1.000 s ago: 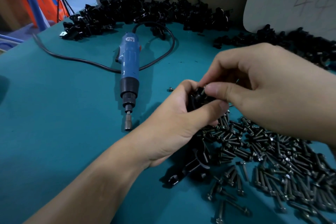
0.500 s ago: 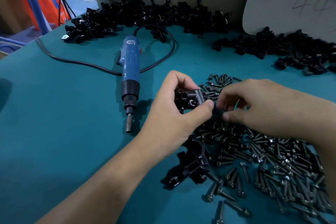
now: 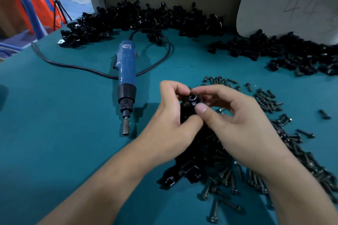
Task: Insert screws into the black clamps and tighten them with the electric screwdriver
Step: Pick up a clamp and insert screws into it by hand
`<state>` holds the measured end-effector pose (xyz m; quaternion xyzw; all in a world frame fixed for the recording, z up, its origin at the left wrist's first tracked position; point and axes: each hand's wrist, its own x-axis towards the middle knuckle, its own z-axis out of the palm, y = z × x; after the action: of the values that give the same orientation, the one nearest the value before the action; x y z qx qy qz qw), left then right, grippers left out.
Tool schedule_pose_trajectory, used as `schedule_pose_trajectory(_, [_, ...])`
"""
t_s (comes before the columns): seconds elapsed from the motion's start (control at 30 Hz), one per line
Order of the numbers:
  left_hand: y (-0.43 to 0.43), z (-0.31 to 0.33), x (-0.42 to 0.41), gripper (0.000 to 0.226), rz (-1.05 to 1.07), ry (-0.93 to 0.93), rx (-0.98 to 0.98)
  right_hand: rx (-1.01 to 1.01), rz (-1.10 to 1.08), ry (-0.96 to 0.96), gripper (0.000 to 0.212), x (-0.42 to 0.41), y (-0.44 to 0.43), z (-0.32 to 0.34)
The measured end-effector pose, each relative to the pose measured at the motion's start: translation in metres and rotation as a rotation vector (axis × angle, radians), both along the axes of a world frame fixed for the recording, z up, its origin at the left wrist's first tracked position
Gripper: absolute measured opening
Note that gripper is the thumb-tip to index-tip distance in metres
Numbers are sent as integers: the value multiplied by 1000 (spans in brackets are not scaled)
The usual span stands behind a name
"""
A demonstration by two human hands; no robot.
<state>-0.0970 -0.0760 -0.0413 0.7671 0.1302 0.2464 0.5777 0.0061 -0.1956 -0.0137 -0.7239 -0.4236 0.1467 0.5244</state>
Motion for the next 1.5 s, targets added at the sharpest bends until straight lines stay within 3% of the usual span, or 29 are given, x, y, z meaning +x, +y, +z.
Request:
schedule_pose_trajectory(0.1, [0, -2, 3, 22, 0, 10, -89, 112, -76, 218, 19, 5, 4, -12])
schedule_pose_trajectory(0.2, [1, -2, 6, 28, 73, -45, -131, 312, -153, 486, 18, 11, 4, -16])
schedule_pose_trajectory(0.3, [6, -4, 7, 41, 147, -156, -282, 496, -85, 746, 30, 17, -1, -13])
schedule_pose_trajectory(0.43, [8, -2, 10, 35, 167, -247, -315, 506, 28, 909, 39, 20, -5, -12])
schedule_pose_trajectory(0.63, [4, 3, 7, 33, 96, -244, -276, 481, 108, 917, 49, 19, -5, -15])
schedule_pose_trajectory(0.87, [2, 2, 4, 29, 74, -227, -198, 395, 172, 755, 45, 15, -3, -18])
schedule_pose_trajectory(1.33, [-8, 3, 2, 31, 46, -159, -63, 395, 160, 623, 37, 11, -1, -18])
schedule_pose_trajectory(1.5, [-6, 6, 2, 24, 96, -151, -27, 362, 127, 512, 48, 12, -1, -18])
